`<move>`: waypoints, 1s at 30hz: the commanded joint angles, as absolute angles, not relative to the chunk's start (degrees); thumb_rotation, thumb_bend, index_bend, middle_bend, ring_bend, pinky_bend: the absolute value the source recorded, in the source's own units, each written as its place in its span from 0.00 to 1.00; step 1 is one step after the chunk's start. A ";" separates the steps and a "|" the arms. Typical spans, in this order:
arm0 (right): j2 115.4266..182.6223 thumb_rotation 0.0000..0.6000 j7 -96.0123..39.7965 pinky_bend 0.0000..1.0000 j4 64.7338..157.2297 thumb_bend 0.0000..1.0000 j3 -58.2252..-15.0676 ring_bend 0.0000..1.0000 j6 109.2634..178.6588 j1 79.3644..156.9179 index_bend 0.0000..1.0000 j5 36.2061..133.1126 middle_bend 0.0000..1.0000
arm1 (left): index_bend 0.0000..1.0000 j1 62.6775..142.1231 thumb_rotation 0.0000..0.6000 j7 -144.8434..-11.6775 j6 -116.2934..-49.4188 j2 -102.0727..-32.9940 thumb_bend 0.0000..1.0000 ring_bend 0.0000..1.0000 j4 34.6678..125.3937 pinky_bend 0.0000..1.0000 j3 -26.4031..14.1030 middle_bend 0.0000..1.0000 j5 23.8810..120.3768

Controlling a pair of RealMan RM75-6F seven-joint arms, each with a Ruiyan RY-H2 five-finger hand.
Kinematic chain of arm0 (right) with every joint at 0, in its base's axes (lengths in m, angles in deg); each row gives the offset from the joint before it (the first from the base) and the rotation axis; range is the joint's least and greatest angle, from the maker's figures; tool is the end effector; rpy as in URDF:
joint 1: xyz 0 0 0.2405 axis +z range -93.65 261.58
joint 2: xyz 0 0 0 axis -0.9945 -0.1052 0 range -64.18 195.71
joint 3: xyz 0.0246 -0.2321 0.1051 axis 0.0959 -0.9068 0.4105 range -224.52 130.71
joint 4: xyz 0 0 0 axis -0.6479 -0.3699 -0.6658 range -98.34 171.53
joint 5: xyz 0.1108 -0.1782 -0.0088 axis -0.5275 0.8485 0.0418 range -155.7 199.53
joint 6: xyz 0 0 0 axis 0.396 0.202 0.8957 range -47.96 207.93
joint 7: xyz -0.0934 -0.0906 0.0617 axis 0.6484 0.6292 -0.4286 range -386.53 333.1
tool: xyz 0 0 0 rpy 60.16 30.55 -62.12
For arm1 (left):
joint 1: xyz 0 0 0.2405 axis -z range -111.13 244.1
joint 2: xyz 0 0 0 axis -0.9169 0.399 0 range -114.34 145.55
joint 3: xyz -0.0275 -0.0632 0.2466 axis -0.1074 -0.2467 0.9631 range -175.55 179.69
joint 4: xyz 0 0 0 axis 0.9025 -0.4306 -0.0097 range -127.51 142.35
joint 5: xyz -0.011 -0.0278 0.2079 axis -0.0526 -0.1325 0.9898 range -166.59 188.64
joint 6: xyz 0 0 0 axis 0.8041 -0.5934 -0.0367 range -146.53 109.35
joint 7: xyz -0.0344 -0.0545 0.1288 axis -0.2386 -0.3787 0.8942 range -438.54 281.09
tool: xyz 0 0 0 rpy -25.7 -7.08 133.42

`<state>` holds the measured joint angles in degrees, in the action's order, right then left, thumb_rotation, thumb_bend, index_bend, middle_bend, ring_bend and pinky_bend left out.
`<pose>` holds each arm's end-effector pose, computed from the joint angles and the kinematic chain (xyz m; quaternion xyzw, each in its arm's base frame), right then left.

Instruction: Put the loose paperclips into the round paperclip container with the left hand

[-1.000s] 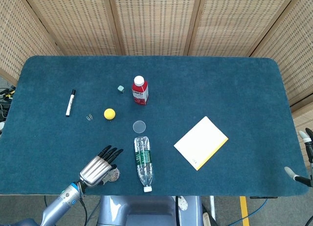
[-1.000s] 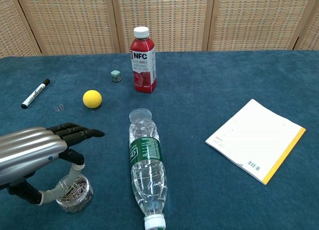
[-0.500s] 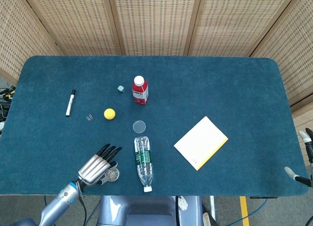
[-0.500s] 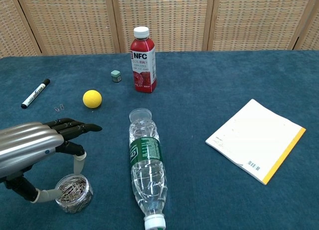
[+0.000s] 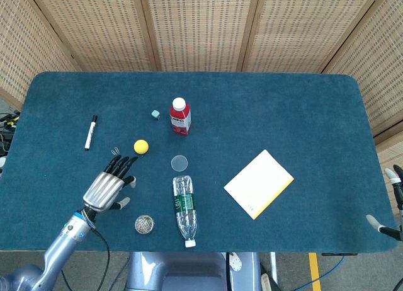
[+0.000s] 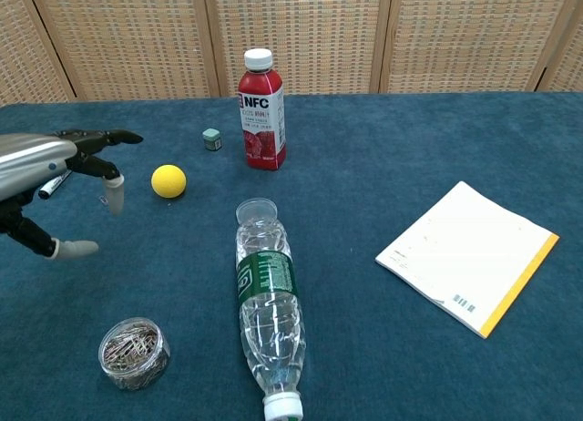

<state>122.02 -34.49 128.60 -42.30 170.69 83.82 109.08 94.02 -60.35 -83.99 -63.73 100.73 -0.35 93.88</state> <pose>-0.3221 -0.1592 0.2194 0.5625 -0.3634 0.4071 0.6211 -0.2019 0.2645 0.0278 -0.7582 -0.3246 -0.3705 0.4271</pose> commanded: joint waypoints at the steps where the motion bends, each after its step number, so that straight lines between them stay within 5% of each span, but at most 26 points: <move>1: 122.08 1.00 -34.27 0.00 128.58 0.00 -42.23 0.00 170.48 83.90 0.00 108.82 0.00 | 0.46 95.56 1.00 -62.86 -82.09 -63.82 0.26 0.00 95.20 0.00 -3.68 0.00 89.69; 12: 122.63 1.00 -32.37 0.00 128.64 0.00 -41.79 0.00 169.40 84.41 0.00 107.50 0.00 | 0.46 102.22 1.00 -71.31 -71.78 -69.75 0.26 0.00 73.21 0.00 -8.61 0.00 83.26; 30: 123.27 1.00 -30.05 0.00 128.65 0.00 -40.76 0.00 167.60 85.05 0.00 104.31 0.00 | 0.47 111.06 1.00 -74.37 -60.99 -79.87 0.29 0.00 55.28 0.00 -9.62 0.00 81.71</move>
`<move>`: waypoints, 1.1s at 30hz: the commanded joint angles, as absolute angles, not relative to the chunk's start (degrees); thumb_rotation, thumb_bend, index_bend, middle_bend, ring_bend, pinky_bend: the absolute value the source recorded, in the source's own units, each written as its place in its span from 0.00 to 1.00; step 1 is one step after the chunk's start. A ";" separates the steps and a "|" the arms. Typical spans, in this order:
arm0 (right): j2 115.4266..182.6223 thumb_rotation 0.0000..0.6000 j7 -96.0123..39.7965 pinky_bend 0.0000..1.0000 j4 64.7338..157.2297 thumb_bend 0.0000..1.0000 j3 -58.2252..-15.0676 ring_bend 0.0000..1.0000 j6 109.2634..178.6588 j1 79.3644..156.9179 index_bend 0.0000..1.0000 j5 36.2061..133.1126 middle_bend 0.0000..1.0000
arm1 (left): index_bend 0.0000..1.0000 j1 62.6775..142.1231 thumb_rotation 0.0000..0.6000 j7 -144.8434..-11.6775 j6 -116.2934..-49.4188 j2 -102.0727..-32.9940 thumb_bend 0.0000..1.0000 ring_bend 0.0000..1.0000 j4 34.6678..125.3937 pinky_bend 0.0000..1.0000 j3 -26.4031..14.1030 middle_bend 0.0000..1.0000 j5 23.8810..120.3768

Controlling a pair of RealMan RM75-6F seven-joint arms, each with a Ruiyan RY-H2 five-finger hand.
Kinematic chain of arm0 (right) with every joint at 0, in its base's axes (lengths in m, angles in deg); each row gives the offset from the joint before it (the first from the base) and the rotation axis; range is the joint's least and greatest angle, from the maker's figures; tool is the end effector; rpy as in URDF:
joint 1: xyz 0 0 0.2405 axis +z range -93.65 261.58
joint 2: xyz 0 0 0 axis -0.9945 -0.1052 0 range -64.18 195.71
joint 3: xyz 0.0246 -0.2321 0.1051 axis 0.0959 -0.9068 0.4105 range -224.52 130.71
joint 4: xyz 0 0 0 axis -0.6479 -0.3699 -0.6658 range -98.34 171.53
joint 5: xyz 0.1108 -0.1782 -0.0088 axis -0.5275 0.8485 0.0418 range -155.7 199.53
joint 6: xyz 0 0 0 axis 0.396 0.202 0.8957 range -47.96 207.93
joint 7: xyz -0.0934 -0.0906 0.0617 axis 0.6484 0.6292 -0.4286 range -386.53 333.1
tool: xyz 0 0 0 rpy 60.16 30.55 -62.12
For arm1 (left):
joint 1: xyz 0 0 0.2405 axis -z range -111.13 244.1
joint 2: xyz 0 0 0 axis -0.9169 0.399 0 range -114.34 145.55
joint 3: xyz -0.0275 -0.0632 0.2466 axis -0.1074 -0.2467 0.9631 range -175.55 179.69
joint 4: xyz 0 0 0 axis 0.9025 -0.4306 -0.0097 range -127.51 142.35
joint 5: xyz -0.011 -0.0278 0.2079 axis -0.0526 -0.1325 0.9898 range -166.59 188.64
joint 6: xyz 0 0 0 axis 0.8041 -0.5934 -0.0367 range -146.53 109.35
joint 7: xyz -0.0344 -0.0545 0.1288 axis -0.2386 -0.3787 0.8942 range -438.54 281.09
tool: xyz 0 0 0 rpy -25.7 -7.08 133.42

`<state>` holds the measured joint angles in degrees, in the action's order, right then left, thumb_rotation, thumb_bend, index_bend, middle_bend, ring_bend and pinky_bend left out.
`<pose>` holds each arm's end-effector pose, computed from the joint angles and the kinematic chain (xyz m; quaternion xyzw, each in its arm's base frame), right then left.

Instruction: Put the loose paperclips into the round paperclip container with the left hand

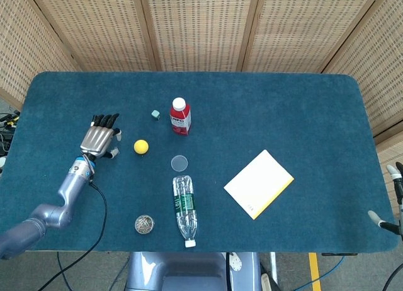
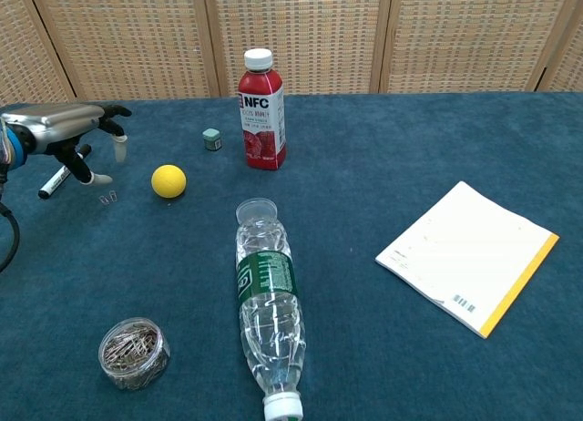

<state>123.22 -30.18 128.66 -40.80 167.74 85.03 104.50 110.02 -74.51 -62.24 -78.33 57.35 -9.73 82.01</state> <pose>-0.3292 -0.1710 0.2155 0.5530 -0.3660 0.3775 0.6464 -0.2454 0.4220 0.0120 -0.7256 -0.3586 -0.2873 0.5123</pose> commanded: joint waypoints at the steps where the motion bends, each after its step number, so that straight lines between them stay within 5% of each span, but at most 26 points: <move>1: 123.29 1.00 -29.99 0.00 128.61 0.00 -40.75 0.00 167.53 85.04 0.00 104.18 0.00 | 0.47 111.42 1.00 -74.42 -60.33 -80.59 0.29 0.00 54.15 0.00 -9.56 0.00 81.53; 33: 123.91 1.00 -28.64 0.00 128.45 0.00 -40.63 0.00 166.88 85.30 0.00 103.60 0.00 | 0.47 113.36 1.00 -80.00 -55.08 -86.46 0.30 0.00 41.28 0.00 -7.30 0.00 82.86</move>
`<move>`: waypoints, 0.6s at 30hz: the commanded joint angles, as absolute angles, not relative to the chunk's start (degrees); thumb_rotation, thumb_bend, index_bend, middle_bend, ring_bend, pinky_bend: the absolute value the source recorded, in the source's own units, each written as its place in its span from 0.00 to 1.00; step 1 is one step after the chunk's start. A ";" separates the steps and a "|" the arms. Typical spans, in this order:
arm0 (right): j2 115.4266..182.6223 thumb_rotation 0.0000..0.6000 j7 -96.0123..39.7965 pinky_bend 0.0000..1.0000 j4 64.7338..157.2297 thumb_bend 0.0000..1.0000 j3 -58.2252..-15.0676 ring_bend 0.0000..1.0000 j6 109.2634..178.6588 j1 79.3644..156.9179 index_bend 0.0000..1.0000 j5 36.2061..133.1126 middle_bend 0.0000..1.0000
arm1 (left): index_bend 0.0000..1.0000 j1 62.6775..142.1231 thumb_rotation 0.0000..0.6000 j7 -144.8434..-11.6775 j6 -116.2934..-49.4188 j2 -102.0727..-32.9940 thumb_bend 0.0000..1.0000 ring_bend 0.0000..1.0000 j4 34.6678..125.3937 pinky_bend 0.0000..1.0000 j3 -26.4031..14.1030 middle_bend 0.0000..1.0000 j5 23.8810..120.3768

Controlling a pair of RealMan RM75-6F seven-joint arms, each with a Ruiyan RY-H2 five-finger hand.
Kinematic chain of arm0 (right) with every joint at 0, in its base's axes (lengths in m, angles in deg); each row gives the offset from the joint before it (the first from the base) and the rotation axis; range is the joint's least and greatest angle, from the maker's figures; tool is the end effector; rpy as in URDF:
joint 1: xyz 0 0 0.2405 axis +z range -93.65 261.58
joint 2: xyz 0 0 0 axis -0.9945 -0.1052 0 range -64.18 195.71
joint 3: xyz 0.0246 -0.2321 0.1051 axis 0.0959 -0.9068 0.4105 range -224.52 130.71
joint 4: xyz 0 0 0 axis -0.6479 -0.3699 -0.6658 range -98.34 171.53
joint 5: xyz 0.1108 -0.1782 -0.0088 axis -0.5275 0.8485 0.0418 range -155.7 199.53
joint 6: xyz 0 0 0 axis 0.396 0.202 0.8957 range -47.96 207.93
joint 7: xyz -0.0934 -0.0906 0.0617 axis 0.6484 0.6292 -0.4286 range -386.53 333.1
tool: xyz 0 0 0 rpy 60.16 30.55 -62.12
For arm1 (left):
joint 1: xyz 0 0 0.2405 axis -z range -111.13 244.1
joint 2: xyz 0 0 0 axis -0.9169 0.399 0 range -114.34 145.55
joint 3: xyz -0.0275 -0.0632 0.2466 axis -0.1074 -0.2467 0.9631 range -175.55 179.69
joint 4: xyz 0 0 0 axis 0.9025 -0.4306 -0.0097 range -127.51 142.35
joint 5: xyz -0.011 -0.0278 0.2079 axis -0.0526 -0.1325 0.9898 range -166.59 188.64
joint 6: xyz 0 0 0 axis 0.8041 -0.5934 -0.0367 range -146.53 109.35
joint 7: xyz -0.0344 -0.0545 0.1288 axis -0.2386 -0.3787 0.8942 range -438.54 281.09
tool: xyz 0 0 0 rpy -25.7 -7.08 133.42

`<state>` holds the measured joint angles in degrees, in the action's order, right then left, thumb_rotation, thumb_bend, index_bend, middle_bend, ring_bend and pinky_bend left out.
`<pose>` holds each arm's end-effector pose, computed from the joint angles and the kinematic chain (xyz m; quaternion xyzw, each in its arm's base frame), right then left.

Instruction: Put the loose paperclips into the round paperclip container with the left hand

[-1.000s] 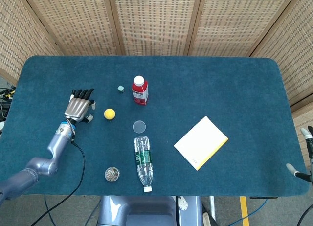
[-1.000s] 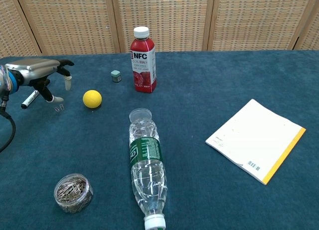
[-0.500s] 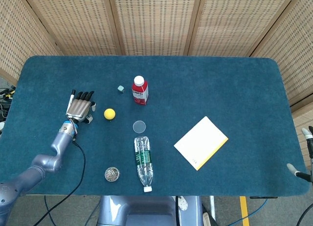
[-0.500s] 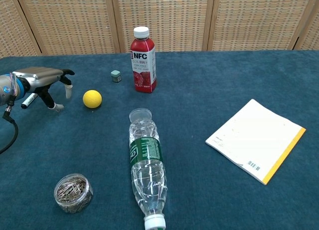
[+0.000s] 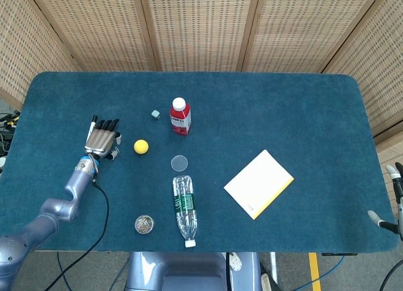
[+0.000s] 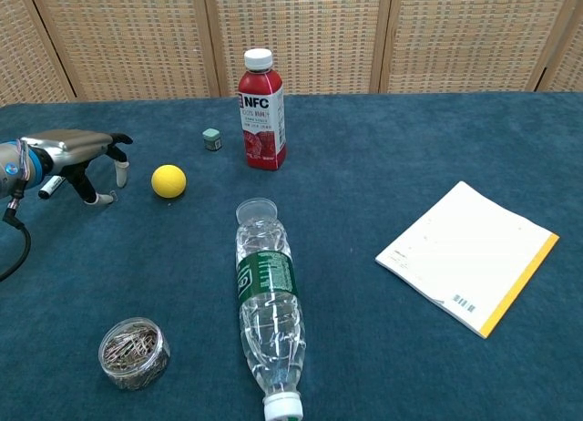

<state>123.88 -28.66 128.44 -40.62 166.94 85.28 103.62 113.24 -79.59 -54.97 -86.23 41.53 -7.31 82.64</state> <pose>-0.3315 -0.1729 0.2119 0.5537 -0.3665 0.3670 0.6514 -0.2651 0.4368 -0.0126 -0.7333 -0.3738 -0.2309 0.5189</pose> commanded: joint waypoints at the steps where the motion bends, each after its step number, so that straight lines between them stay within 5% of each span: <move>1: 123.91 1.00 -28.62 0.00 128.44 0.00 -40.63 0.00 166.87 85.31 0.00 103.59 0.00 | 0.47 113.40 1.00 -80.15 -55.14 -86.53 0.30 0.00 41.14 0.00 -7.27 0.00 82.97; 18: 123.84 1.00 -29.10 0.00 128.36 0.00 -40.75 0.00 166.73 85.37 0.00 103.90 0.00 | 0.53 113.34 1.00 -79.72 -54.53 -86.70 0.34 0.00 41.22 0.00 -6.97 0.00 83.09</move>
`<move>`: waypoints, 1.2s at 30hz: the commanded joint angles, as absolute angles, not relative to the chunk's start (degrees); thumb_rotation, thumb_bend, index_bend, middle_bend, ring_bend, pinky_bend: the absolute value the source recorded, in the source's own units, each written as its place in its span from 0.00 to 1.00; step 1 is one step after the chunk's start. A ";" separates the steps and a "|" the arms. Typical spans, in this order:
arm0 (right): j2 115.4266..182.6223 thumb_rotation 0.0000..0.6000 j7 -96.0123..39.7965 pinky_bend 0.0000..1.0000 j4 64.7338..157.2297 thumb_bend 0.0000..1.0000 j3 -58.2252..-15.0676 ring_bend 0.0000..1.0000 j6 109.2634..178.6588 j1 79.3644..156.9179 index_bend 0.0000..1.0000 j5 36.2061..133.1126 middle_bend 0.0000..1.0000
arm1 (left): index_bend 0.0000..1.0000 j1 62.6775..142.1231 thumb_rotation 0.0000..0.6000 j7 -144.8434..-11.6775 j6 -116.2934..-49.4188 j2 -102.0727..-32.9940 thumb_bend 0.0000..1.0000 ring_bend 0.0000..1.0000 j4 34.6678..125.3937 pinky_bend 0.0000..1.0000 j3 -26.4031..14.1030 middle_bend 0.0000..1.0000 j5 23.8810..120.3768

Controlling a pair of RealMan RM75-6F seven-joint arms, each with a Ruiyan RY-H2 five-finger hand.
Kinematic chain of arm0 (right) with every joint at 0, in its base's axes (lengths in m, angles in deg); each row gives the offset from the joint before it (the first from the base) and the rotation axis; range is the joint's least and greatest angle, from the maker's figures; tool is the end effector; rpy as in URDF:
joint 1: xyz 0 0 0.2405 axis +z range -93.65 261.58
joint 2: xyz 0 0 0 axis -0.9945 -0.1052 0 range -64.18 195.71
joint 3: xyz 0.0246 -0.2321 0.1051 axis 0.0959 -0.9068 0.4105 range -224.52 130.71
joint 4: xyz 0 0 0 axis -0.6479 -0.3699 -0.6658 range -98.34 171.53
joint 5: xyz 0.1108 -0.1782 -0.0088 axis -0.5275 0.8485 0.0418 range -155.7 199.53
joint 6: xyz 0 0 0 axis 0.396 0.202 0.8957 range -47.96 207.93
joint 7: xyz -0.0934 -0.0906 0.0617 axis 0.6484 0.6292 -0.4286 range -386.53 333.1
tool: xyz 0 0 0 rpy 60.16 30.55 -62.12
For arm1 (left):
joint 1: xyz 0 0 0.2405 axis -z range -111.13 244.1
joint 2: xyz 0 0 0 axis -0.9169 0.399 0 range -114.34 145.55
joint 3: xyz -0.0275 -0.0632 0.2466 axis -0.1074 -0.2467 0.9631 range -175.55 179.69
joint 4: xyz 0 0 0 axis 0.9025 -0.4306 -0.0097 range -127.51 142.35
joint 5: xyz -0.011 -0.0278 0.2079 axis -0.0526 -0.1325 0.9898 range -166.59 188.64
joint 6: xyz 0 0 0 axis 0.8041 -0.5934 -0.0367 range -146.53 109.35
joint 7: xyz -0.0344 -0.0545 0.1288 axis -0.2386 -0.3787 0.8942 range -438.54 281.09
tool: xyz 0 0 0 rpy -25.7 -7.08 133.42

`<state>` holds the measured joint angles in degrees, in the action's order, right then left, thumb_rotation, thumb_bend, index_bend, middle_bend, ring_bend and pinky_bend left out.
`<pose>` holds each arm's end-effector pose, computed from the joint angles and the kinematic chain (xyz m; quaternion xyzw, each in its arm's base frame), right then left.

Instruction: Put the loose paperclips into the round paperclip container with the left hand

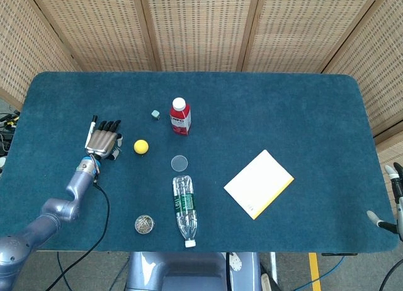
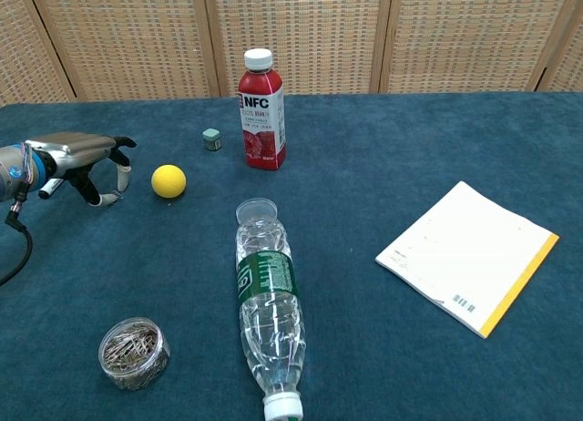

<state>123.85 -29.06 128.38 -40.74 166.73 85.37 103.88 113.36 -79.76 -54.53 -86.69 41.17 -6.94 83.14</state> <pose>-0.3313 -0.1732 0.2112 0.5555 -0.3685 0.3683 0.6480 -0.2646 0.4354 -0.0170 -0.7386 -0.3726 -0.2262 0.5143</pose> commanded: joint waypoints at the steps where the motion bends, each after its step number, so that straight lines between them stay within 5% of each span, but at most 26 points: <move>1: 123.84 1.00 -29.11 0.00 128.36 0.00 -40.75 0.00 166.72 85.38 0.00 103.91 0.00 | 0.54 113.32 1.00 -79.68 -54.54 -86.70 0.35 0.00 41.27 0.00 -6.98 0.00 83.07; 36: 123.54 1.00 -30.37 0.00 128.26 0.00 -41.02 0.00 167.02 85.20 0.00 104.60 0.00 | 0.70 111.38 1.00 -81.07 -59.43 -82.71 0.38 0.00 47.10 0.00 -7.15 0.00 84.34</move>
